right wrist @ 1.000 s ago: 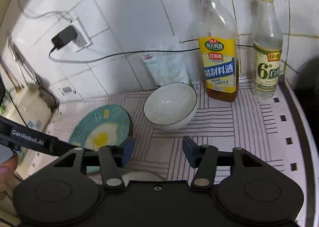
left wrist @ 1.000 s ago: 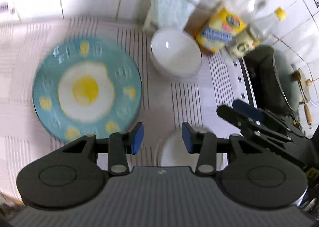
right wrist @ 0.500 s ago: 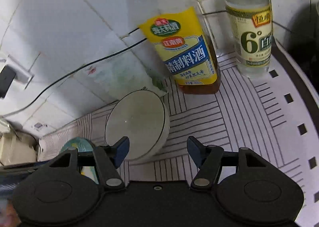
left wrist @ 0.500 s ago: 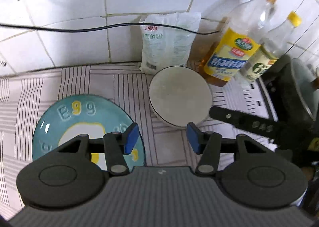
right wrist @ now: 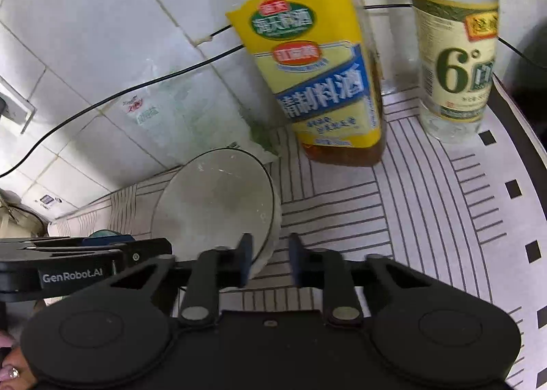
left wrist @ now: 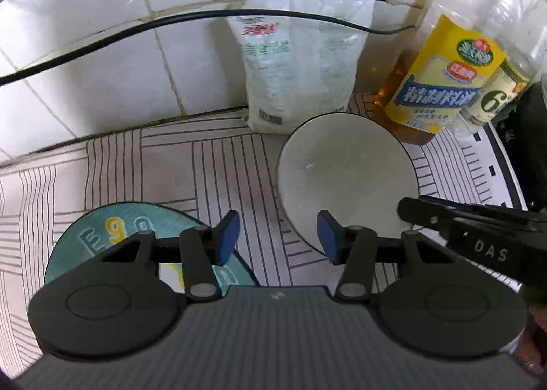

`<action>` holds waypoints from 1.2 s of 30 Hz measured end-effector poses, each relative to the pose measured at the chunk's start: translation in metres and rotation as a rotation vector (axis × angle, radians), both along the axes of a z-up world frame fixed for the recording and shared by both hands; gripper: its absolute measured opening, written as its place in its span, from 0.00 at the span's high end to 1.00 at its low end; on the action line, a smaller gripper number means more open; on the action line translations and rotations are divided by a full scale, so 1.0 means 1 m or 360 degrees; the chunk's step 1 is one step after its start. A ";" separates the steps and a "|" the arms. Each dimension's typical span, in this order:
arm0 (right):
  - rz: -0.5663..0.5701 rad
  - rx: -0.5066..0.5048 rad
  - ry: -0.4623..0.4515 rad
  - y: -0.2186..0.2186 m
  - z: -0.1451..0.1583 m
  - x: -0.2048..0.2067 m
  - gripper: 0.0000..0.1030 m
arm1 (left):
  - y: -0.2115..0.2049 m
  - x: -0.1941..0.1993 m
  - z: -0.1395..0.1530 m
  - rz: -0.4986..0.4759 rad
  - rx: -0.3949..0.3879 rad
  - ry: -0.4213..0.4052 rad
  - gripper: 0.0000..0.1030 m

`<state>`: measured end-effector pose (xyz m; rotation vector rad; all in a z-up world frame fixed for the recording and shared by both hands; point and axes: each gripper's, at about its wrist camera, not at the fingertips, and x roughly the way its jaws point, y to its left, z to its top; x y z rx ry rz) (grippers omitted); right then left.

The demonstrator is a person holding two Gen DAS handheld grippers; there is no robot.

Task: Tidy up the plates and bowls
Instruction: 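Move both grippers to the last white bowl by the bottles and close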

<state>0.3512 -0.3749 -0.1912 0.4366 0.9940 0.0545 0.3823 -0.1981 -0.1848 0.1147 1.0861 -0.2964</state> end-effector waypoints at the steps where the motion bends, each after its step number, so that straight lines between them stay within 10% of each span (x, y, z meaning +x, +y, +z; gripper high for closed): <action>1: -0.0015 -0.0009 0.0018 -0.002 -0.001 -0.001 0.92 | -0.001 0.000 -0.001 -0.0007 -0.0002 0.0004 0.58; 9: -0.0063 0.0231 0.0052 -0.024 -0.015 -0.008 0.94 | 0.007 0.007 -0.022 0.0129 -0.0187 0.0209 0.91; 36: 0.0007 0.0183 -0.0170 0.015 0.105 -0.123 0.88 | 0.044 -0.108 0.068 0.0089 -0.0400 0.0361 0.89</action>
